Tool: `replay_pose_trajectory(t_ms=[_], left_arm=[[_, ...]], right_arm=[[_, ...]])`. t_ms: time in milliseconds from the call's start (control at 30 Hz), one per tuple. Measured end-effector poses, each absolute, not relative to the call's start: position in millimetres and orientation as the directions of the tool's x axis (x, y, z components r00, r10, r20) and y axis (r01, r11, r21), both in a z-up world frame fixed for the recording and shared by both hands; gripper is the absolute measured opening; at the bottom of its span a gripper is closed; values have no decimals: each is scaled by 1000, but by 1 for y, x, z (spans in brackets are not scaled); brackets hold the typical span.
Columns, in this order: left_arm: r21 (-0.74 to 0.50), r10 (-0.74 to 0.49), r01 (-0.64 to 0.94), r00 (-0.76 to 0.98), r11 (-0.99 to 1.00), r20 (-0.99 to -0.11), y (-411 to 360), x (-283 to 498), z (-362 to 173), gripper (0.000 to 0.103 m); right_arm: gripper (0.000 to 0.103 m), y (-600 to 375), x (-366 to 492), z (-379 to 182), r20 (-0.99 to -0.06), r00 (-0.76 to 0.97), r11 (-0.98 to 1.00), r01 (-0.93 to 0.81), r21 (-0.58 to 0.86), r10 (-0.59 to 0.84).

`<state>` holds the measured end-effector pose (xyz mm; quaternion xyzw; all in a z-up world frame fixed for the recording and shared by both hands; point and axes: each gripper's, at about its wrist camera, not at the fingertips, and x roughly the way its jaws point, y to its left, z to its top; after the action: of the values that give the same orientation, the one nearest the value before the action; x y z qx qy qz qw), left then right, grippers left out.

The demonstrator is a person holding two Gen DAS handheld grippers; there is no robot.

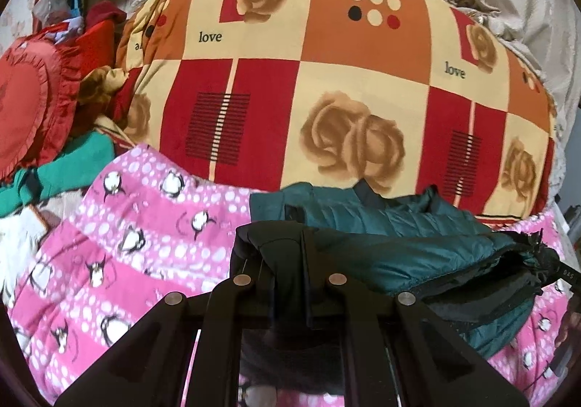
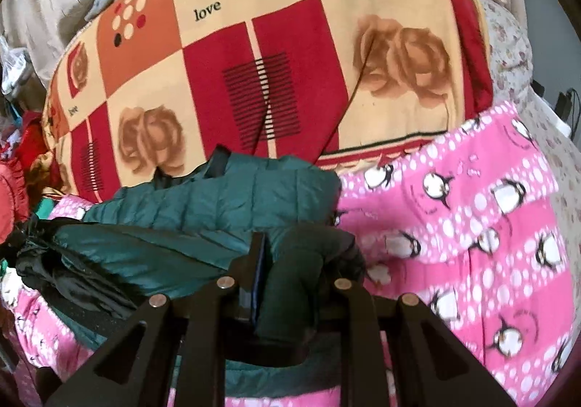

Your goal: Fold large clothes

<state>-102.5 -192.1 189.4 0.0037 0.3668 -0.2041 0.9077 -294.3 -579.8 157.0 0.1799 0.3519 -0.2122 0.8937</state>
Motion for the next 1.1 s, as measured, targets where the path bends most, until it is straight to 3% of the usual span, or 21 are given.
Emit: replay_pose_trajectory(t_ms=[233,433,633,733,800,867,967,1033,1100], left_arm=[[-136,-323,318,664,938,-674,-215,-59,176,0],[-96,-250,268,631,959,-734,-240,-20,133,0],[-108,-248,261,596,959,-764,-254,4,105,0],[-165,-305,284,575,945,-759,-251,11,102,0],[-252,-384,302,556,920,-737,-243,14,105,0],[-333,-446,298,549,895,-707,-233,15,110,5],[-400,-496,294,560,868,-664,-222,13,121,14],[-400,-490,288,596,870,-636,-217,7,133,29],[-398,-474,274,649,876,-596,-209,-1,145,37]], right_arm=[[20,-602,-245,152,-707,656,834,523,173,-265],[20,-630,-201,106,-767,598,788,578,212,-232],[29,-641,-186,79,-766,600,745,616,257,-231],[46,-645,-197,89,-737,648,732,594,332,-192],[74,-643,-208,101,-706,681,734,578,356,-194],[83,-635,-223,118,-674,698,742,582,333,-245],[83,-615,-235,141,-617,734,788,545,285,-284],[83,-596,-231,150,-588,755,829,506,239,-291],[83,-568,-206,146,-621,746,892,422,162,-241]])
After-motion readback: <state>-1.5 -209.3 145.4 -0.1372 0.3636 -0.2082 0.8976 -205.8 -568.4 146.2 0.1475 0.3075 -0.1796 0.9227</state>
